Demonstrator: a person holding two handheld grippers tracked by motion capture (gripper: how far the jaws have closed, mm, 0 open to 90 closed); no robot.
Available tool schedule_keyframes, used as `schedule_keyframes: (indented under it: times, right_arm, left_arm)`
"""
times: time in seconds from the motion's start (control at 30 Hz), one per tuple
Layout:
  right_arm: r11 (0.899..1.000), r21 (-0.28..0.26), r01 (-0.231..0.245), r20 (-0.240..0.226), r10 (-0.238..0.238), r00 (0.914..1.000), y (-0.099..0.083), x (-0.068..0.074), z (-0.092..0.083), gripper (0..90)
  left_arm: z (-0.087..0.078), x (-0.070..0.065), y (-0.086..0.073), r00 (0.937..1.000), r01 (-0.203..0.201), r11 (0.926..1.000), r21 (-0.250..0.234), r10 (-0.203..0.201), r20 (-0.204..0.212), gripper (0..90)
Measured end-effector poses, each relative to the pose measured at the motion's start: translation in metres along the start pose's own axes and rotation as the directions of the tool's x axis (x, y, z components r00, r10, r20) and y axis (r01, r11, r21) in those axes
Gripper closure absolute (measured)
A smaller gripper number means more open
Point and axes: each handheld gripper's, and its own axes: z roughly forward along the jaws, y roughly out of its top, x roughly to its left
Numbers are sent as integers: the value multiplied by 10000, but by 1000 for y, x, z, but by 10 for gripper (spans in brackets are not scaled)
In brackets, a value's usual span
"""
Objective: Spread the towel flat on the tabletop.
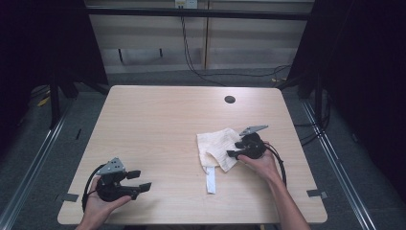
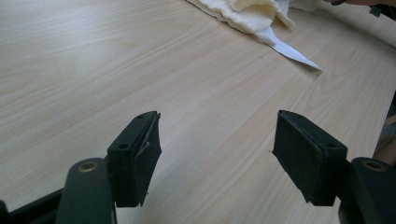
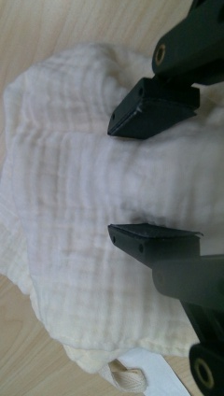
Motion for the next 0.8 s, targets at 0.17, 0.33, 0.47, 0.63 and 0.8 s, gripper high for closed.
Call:
schedule_keyframes:
  times: [0.17, 0.33, 0.47, 0.63, 0.8]
  right_arm:
    - [9985, 231, 489, 472, -500, 9976, 2, 4, 1, 546]
    - [9989, 262, 378, 477, -390, 9981, 1, 3, -1, 673]
    - [9994, 240, 243, 212, -248, 9995, 0, 2, -2, 741]
    - [9999, 36, -105, -181, 106, 9998, -5, 2, -4, 789]
    - [9997, -44, -234, -287, 233, 9993, -7, 4, -6, 817]
  left_arm:
    - [2, -1, 1, 10000, -43, 10000, 58, 43, 13, 320]
    - [2, -1, 0, 10000, -76, 9999, 67, 76, 19, 324]
    - [2, 0, 0, 10000, -80, 9999, 62, 80, 0, 324]
    - [2, -2, 0, 9999, -162, 9998, 130, 163, -11, 322]
    - [2, -1, 0, 9999, -133, 9999, 106, 132, 7, 322]
